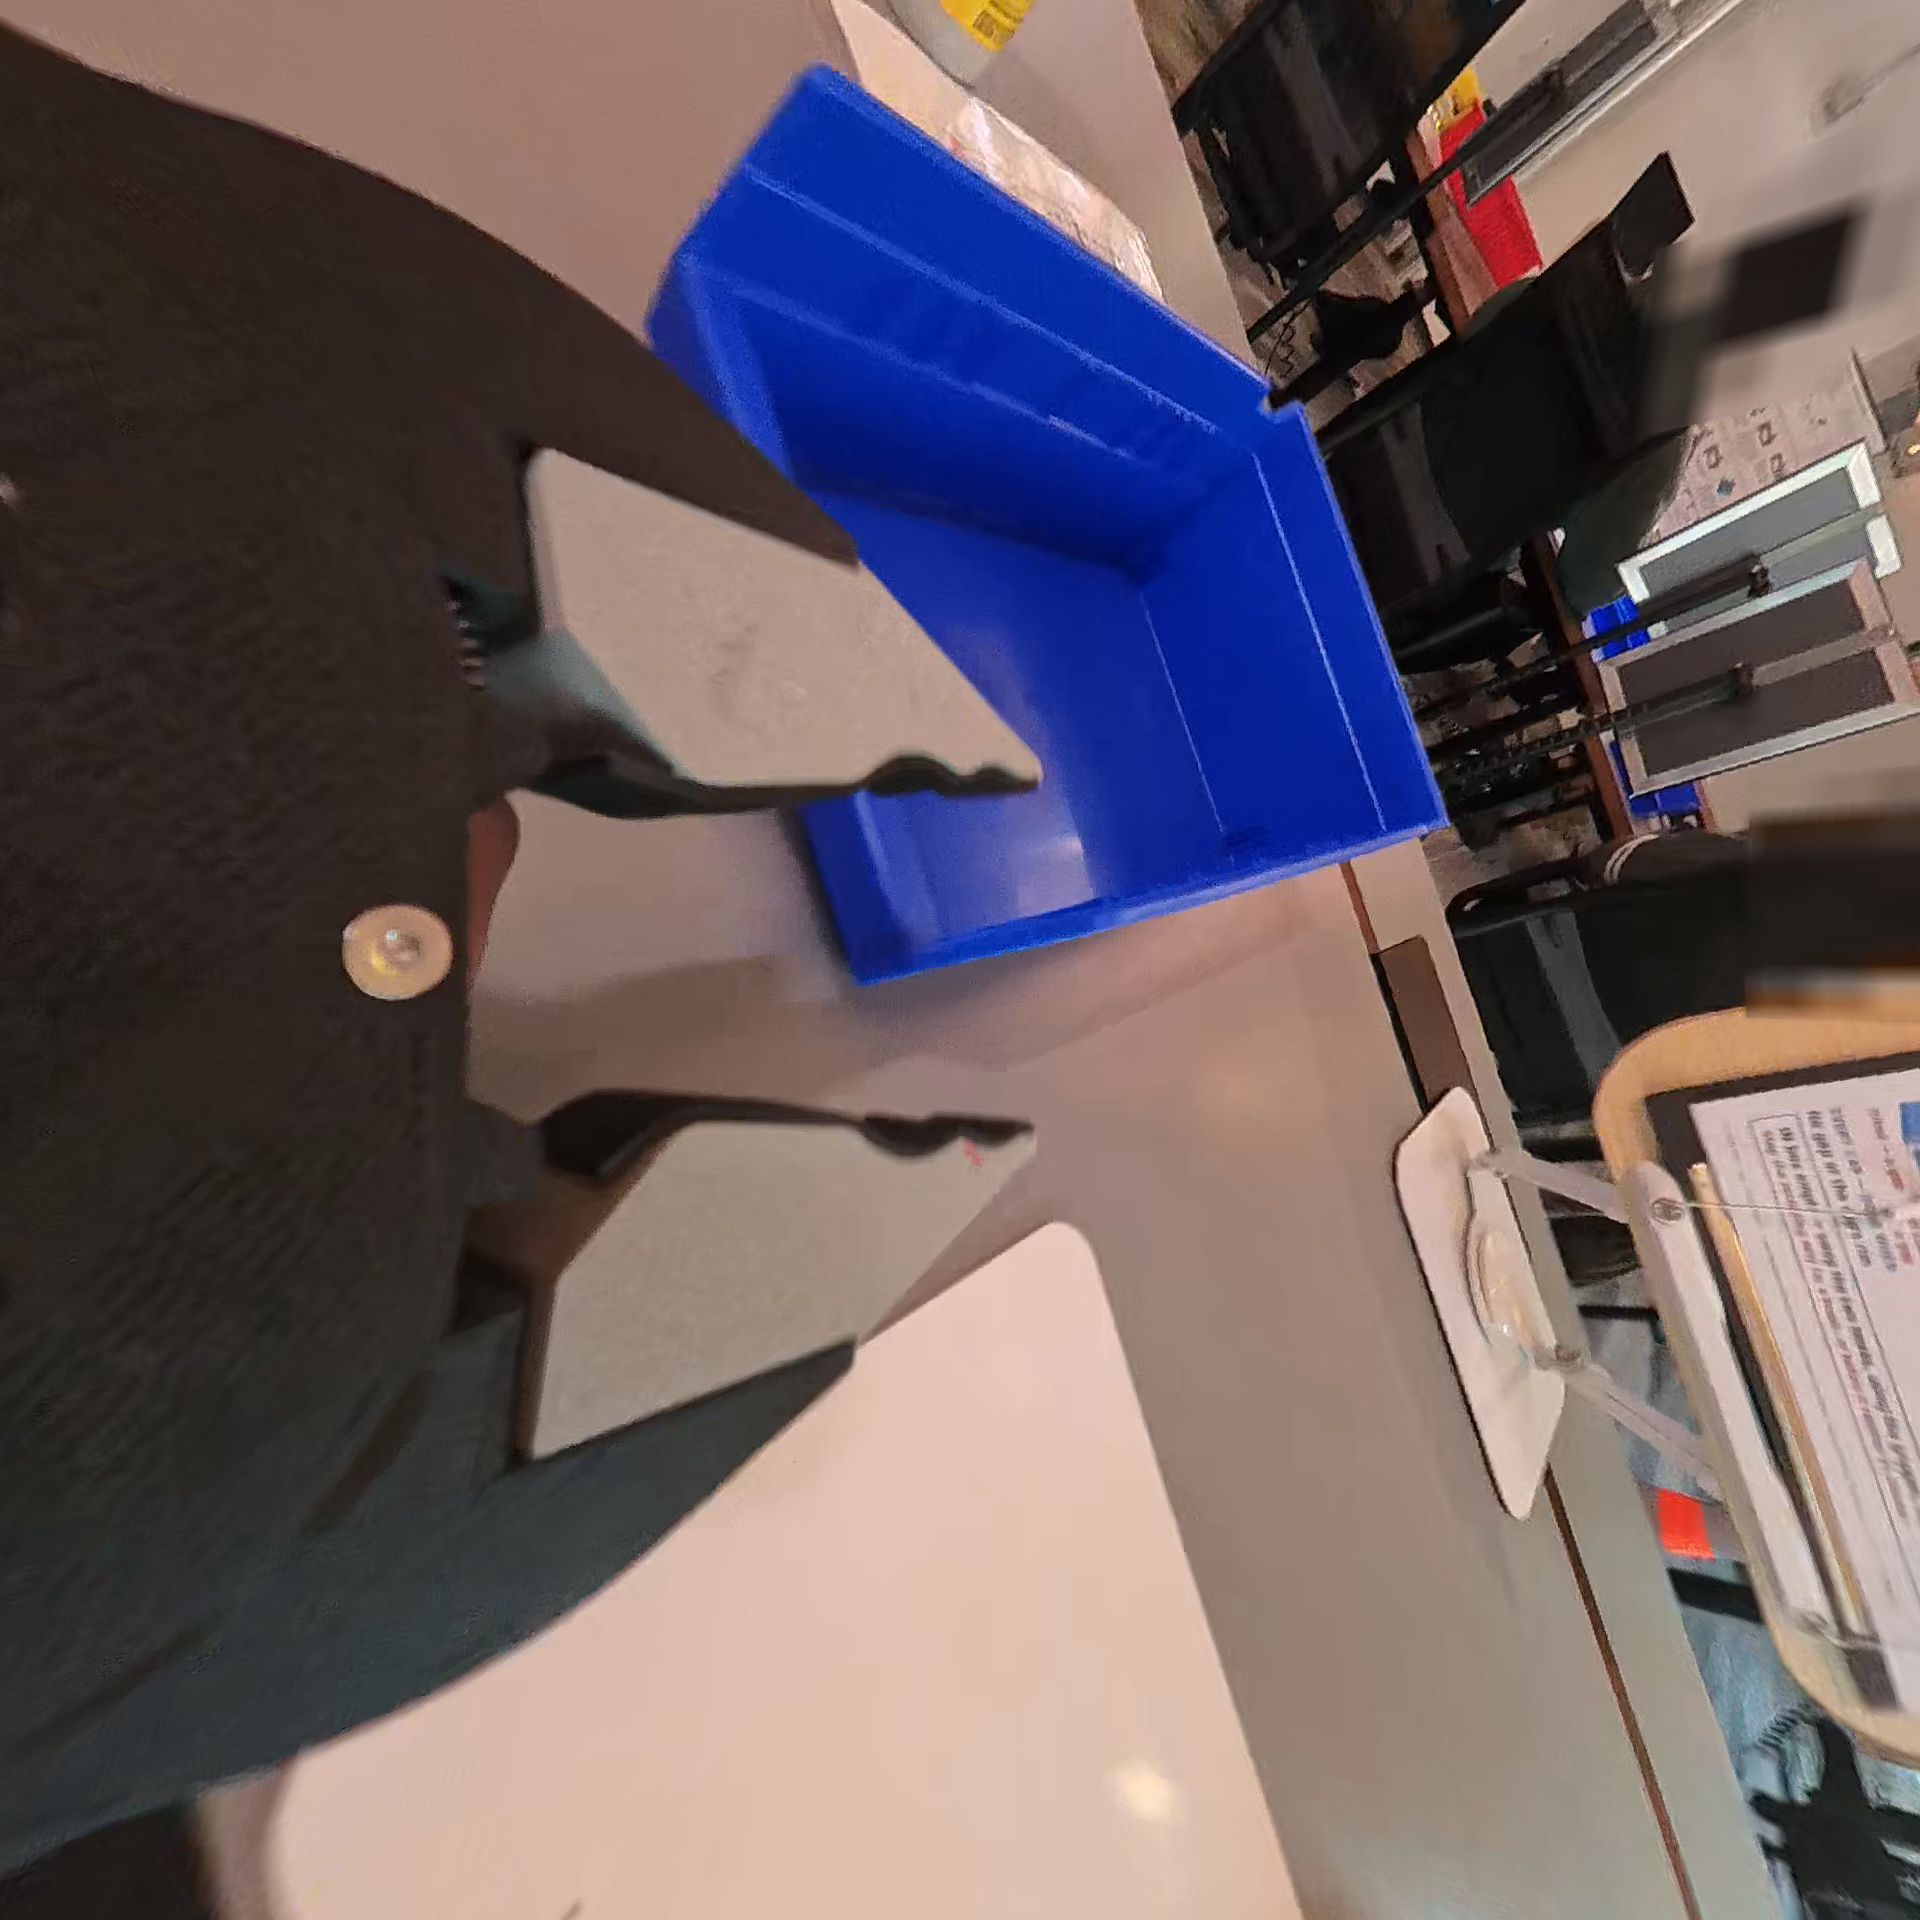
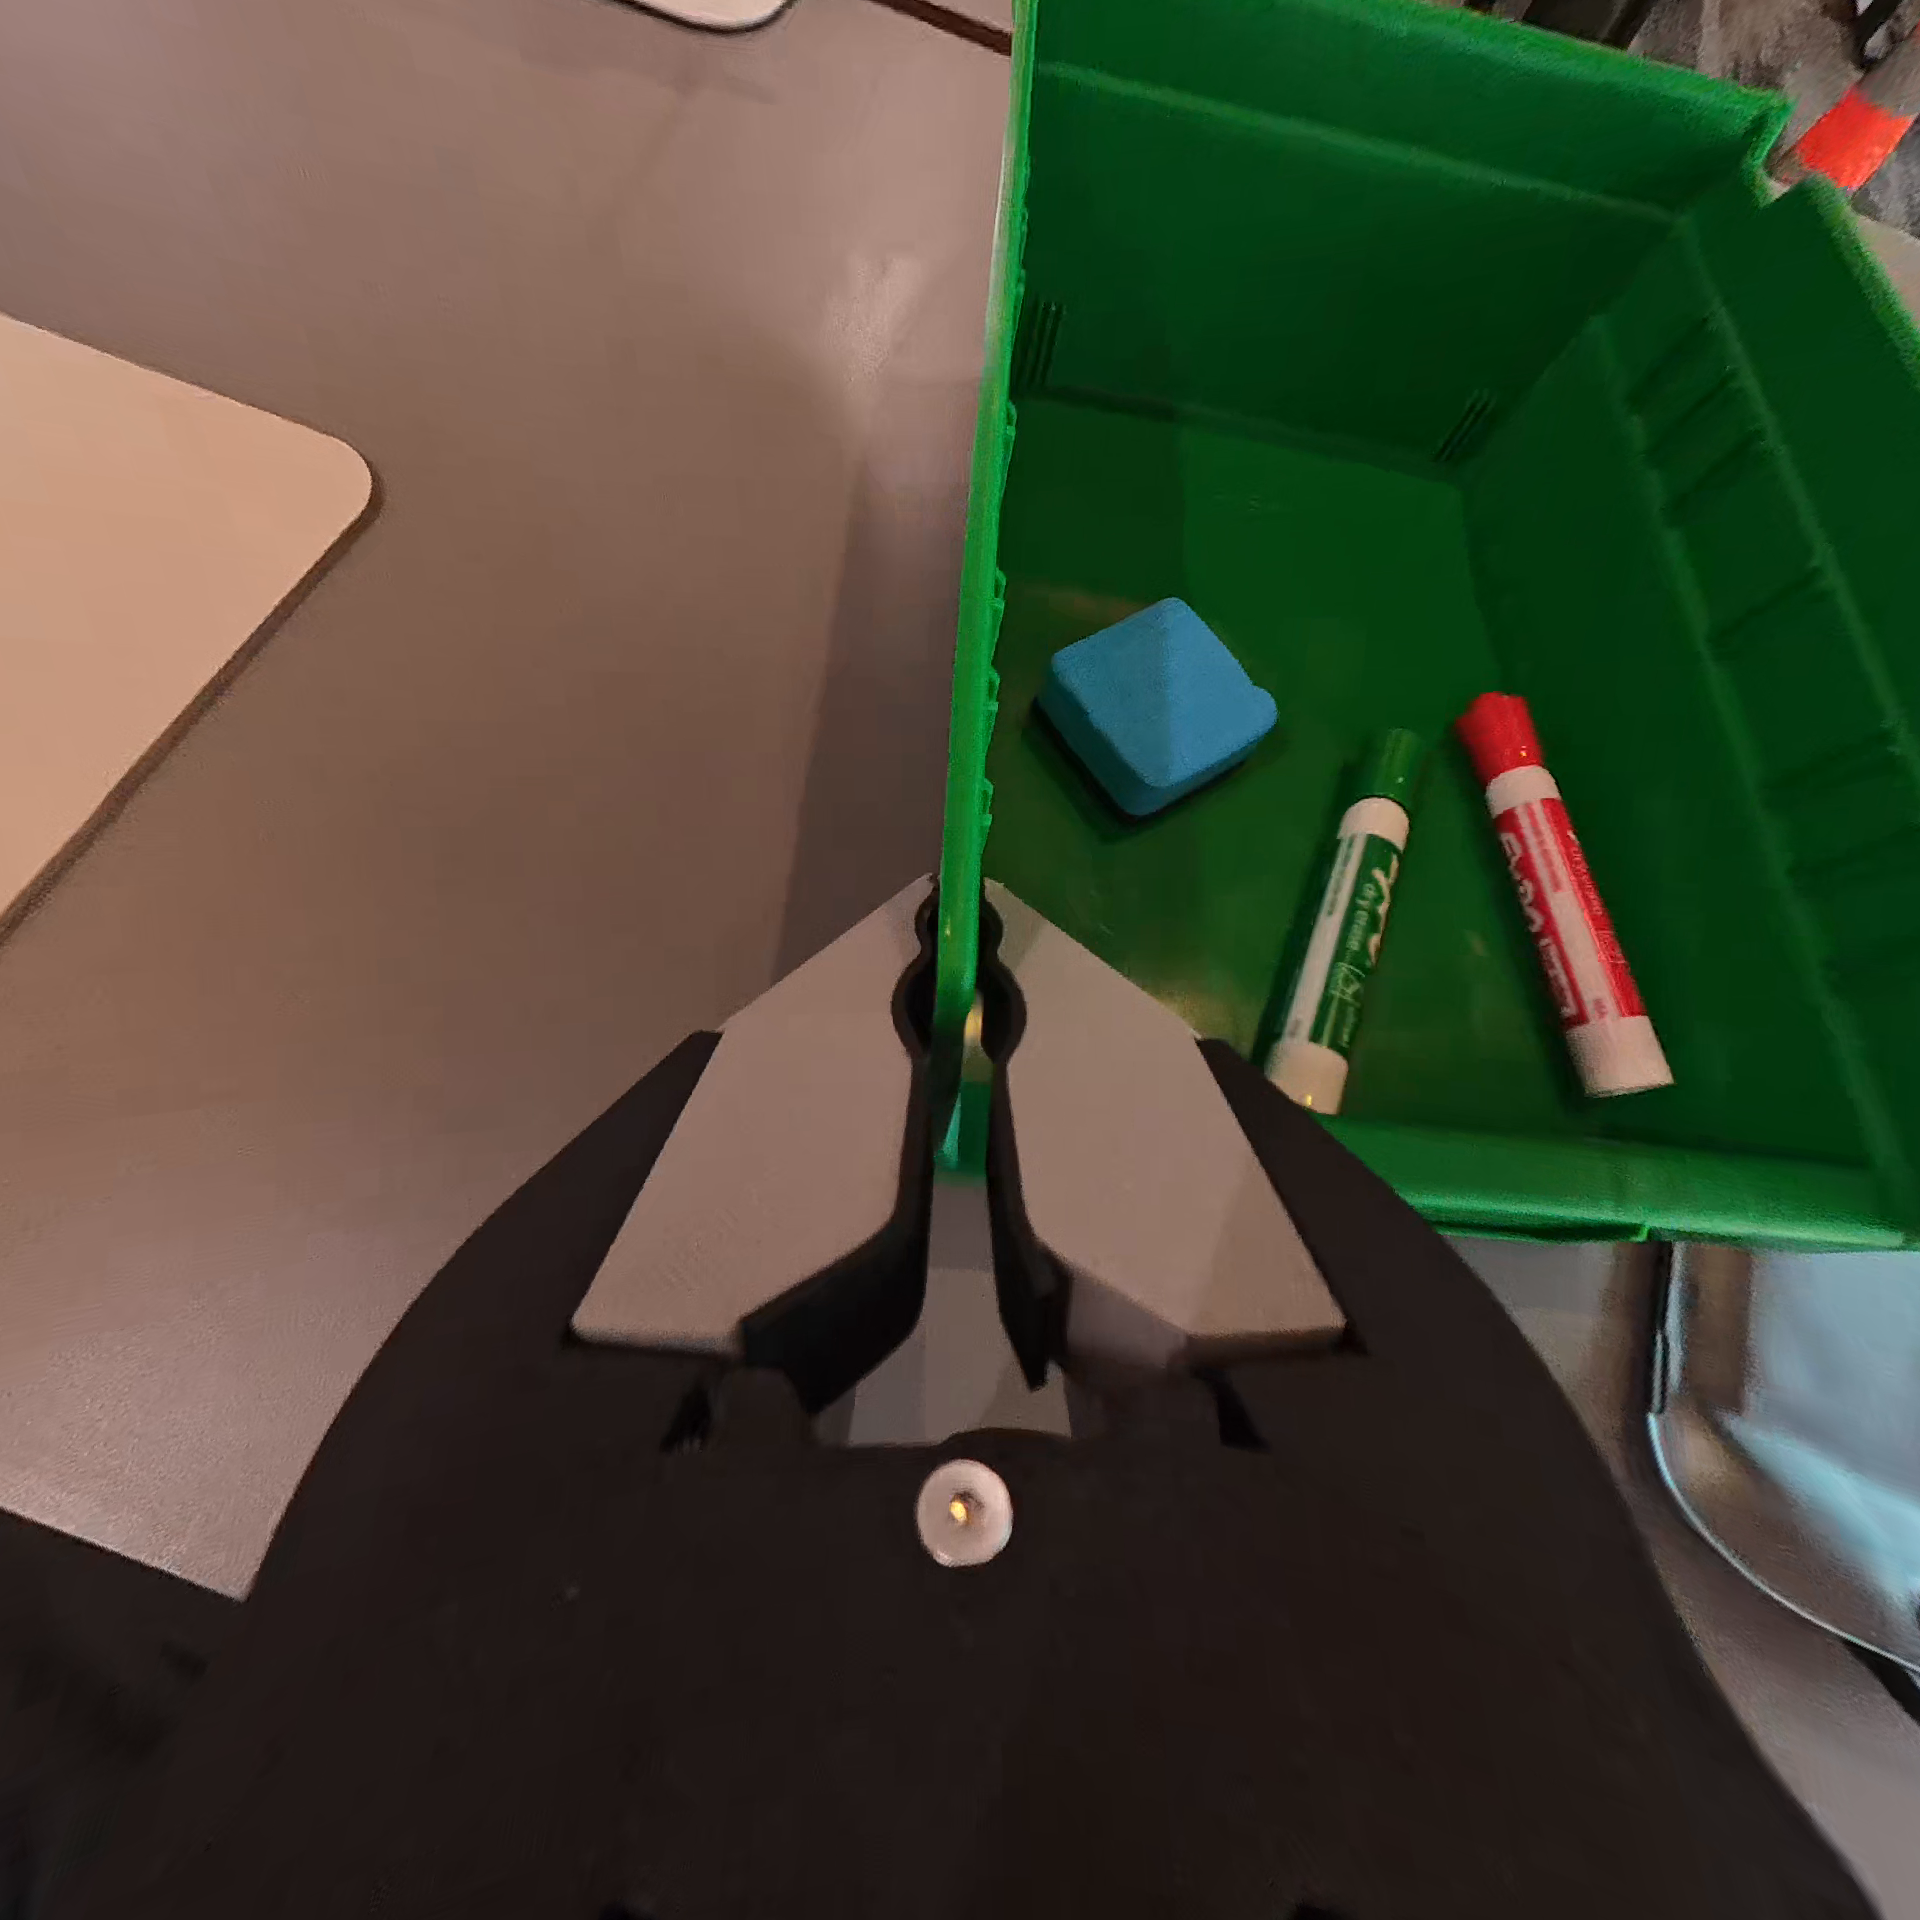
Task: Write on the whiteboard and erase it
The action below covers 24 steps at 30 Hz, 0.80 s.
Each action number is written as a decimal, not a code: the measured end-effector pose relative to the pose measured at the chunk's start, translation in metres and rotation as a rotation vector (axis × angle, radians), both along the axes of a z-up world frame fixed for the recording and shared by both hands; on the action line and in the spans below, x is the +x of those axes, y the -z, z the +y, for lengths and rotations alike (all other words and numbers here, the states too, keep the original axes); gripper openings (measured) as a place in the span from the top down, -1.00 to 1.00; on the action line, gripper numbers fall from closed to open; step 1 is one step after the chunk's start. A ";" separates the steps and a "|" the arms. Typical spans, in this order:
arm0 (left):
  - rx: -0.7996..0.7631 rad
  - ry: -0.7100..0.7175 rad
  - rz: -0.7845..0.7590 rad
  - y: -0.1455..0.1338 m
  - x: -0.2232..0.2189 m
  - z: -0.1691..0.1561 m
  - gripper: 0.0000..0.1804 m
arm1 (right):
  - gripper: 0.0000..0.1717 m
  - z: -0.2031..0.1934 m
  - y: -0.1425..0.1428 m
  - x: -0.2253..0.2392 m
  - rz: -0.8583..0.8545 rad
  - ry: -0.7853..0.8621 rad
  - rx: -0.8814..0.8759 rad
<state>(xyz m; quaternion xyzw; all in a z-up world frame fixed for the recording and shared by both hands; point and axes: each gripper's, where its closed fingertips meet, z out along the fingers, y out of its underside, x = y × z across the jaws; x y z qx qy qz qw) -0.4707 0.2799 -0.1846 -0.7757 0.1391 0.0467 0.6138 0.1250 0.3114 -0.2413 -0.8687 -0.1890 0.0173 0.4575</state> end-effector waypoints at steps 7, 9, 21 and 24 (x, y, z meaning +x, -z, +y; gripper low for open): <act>-0.257 -0.083 0.295 0.042 -0.029 0.078 0.96 | 1.00 -0.017 -0.051 -0.026 0.226 -0.081 0.111; -0.191 -0.080 0.170 0.026 -0.042 0.077 0.99 | 1.00 -0.026 -0.071 -0.052 0.302 -0.150 0.113; 0.221 -0.028 -0.120 -0.155 -0.084 0.001 1.00 | 0.98 -0.024 -0.096 -0.396 0.249 -0.554 0.144; 0.294 -0.033 -0.039 -0.203 -0.081 -0.023 0.99 | 0.97 -0.012 -0.079 -0.495 0.176 -0.602 0.115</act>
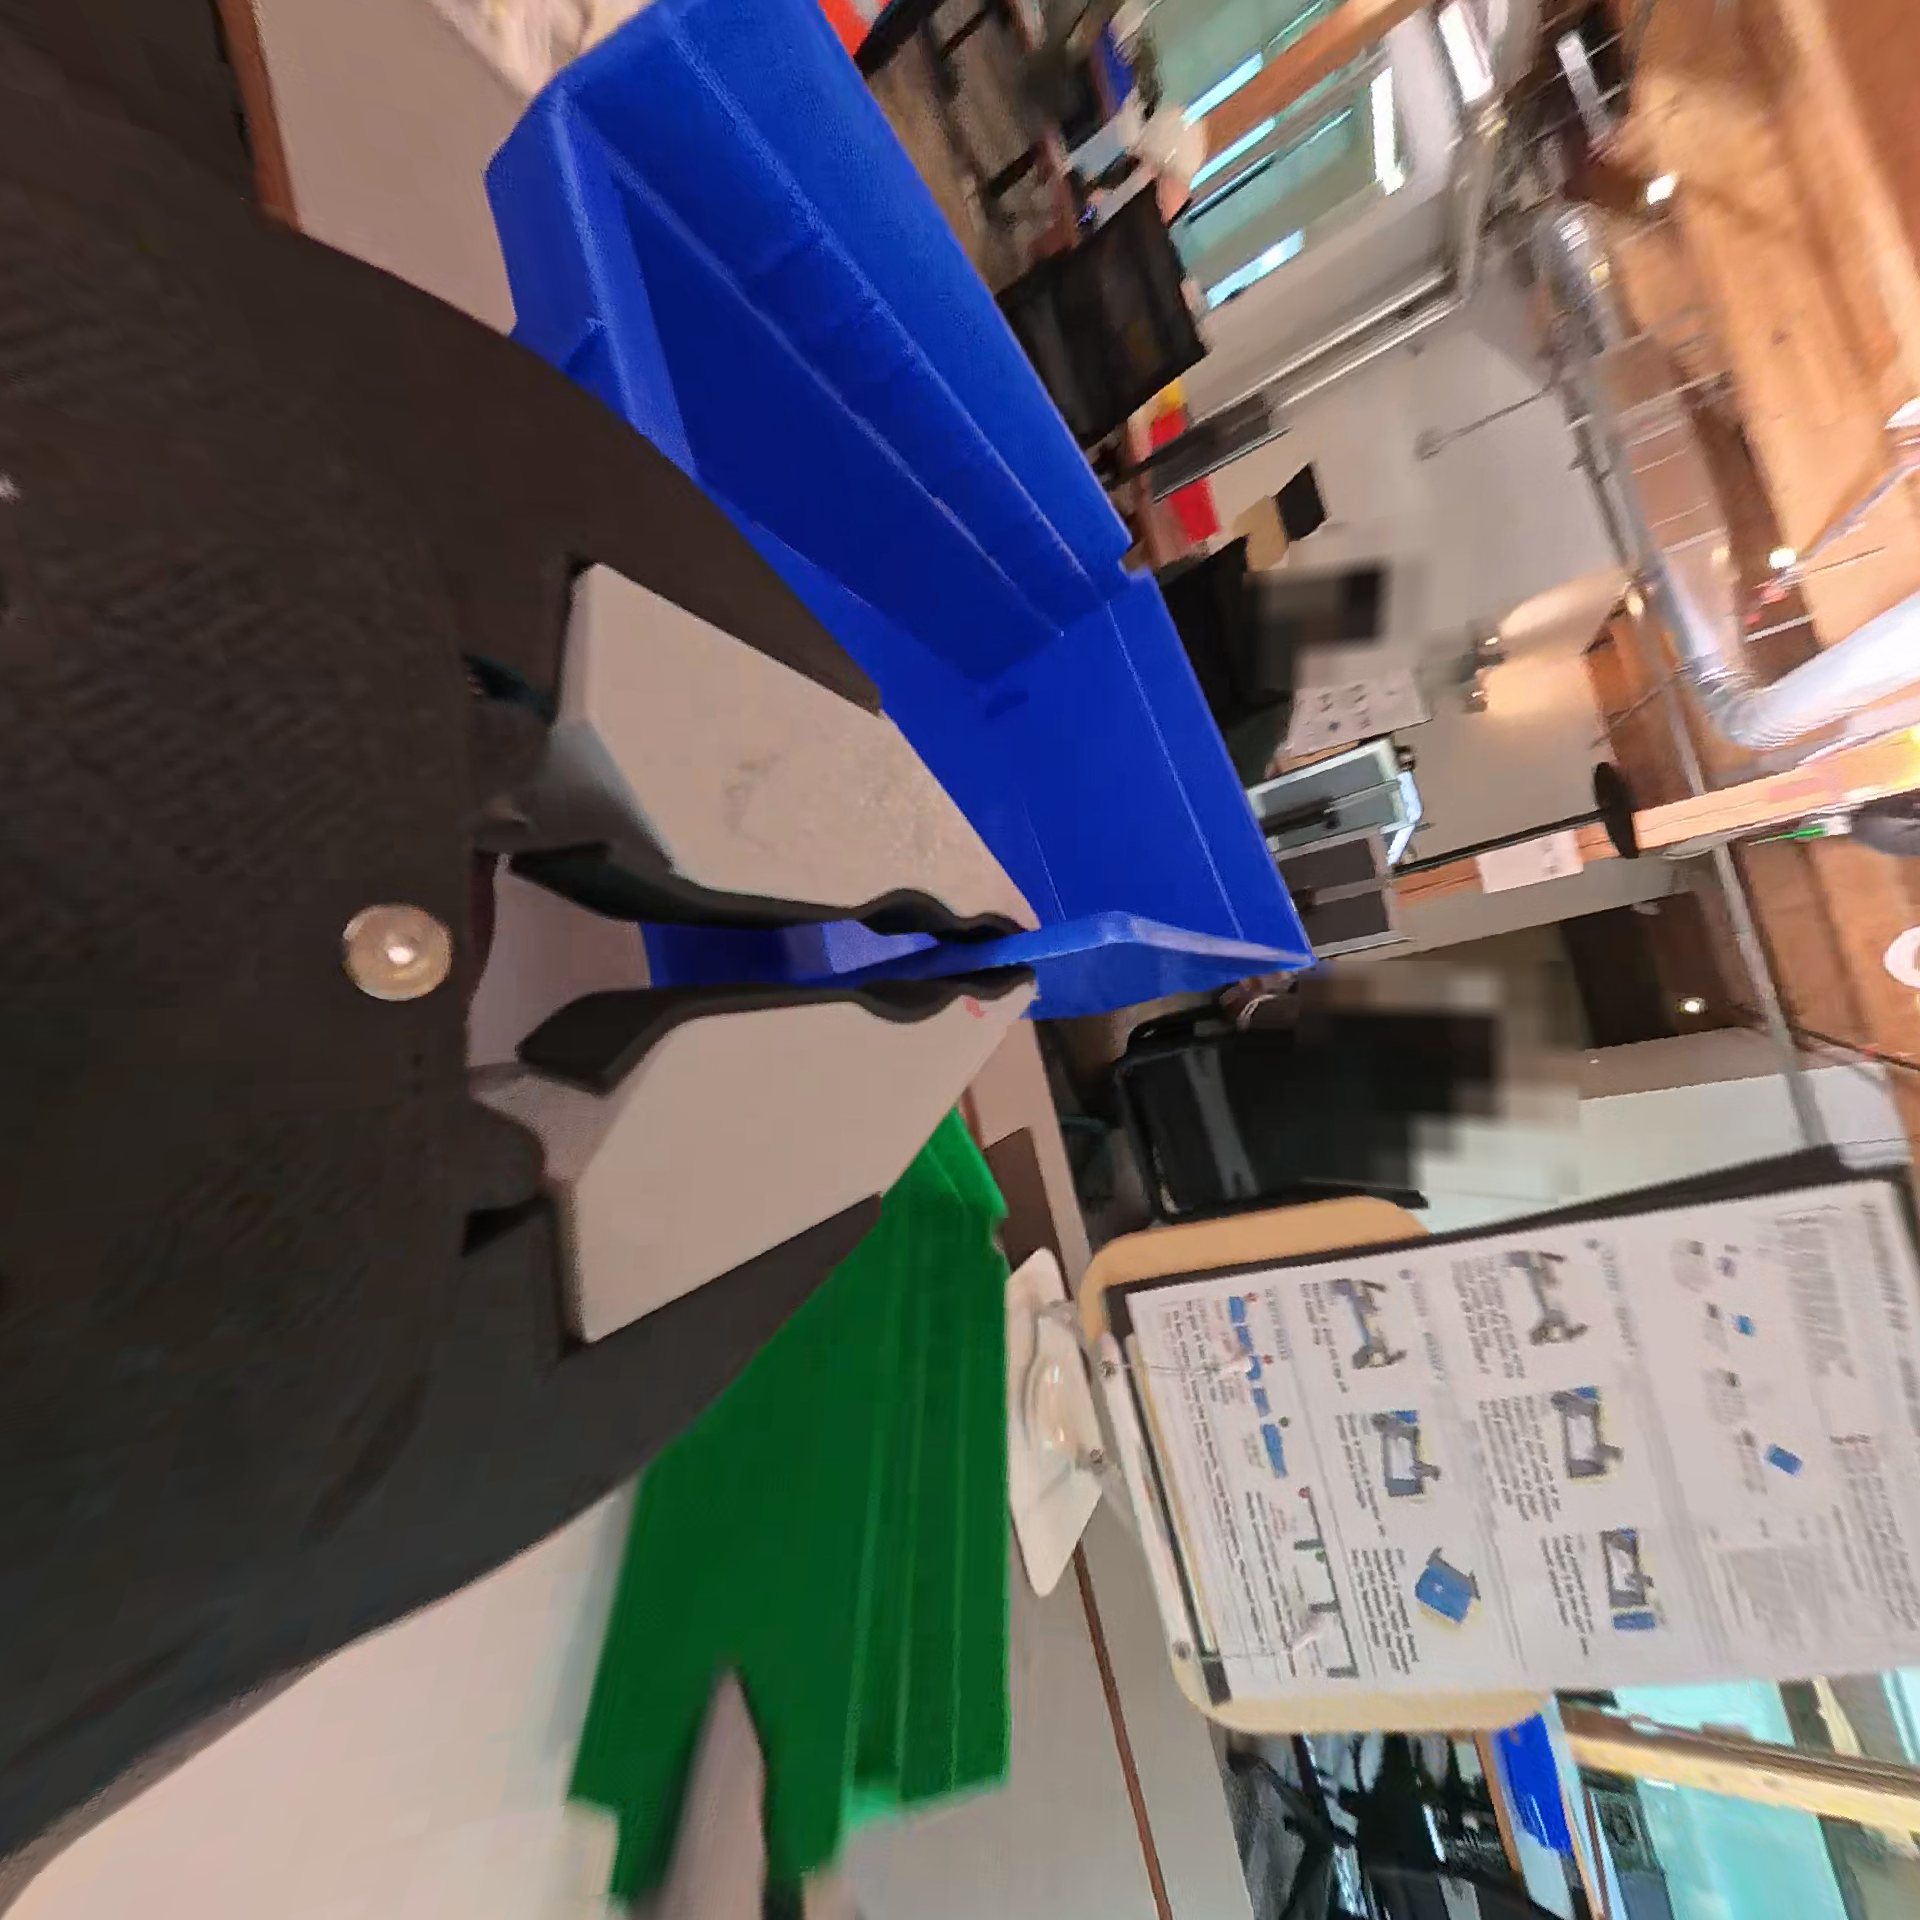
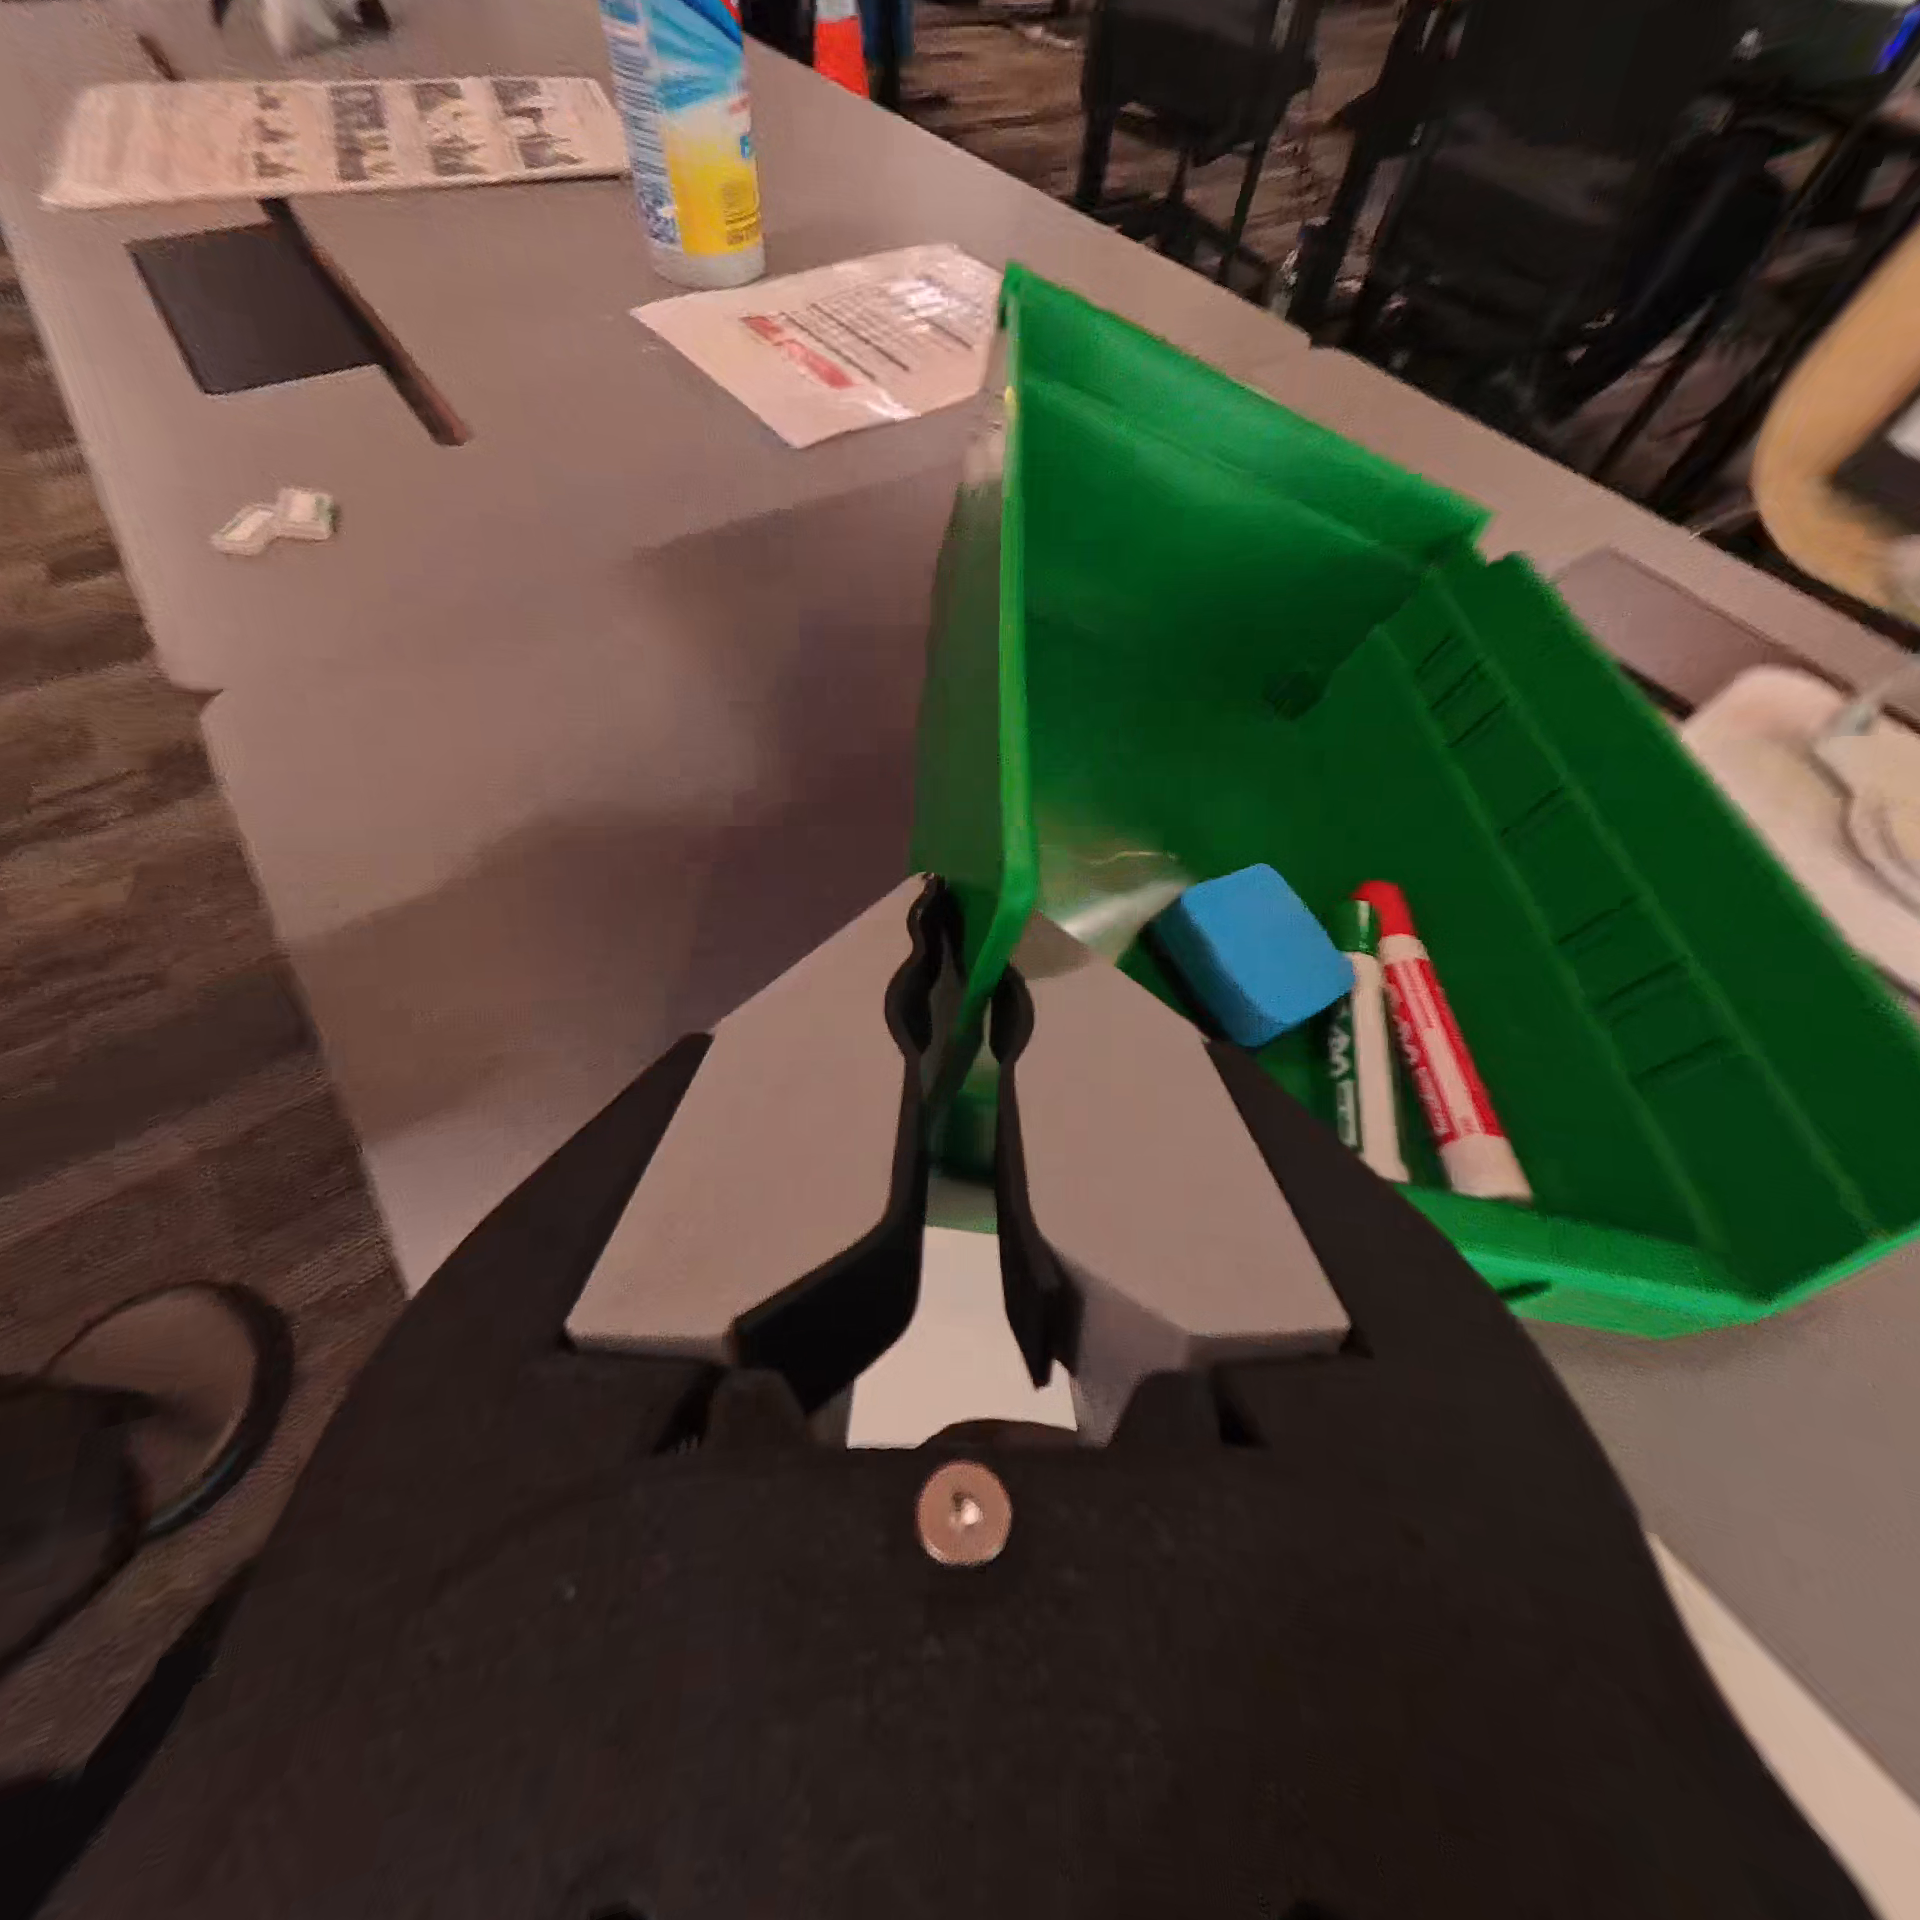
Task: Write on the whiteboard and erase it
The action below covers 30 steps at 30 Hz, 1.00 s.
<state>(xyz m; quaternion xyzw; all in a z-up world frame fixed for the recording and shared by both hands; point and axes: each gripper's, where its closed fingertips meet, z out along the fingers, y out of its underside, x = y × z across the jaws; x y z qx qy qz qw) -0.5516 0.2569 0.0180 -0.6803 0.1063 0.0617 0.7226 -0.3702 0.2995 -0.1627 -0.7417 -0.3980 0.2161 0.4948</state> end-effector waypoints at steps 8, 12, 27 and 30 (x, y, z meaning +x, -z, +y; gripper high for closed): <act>0.117 -0.006 0.131 -0.083 0.016 -0.034 0.99 | 0.77 -0.006 0.045 -0.181 0.172 -0.051 -0.270; 0.131 -0.012 0.164 -0.080 0.020 -0.036 1.00 | 0.28 -0.067 0.016 -0.237 0.294 -0.396 -0.452; -0.002 0.066 0.115 -0.009 0.047 0.005 0.99 | 1.00 0.043 0.071 -0.106 -0.241 -0.149 -0.068; -0.019 0.098 0.111 -0.006 0.064 0.013 0.98 | 1.00 -0.012 0.081 -0.135 -0.219 -0.446 -0.161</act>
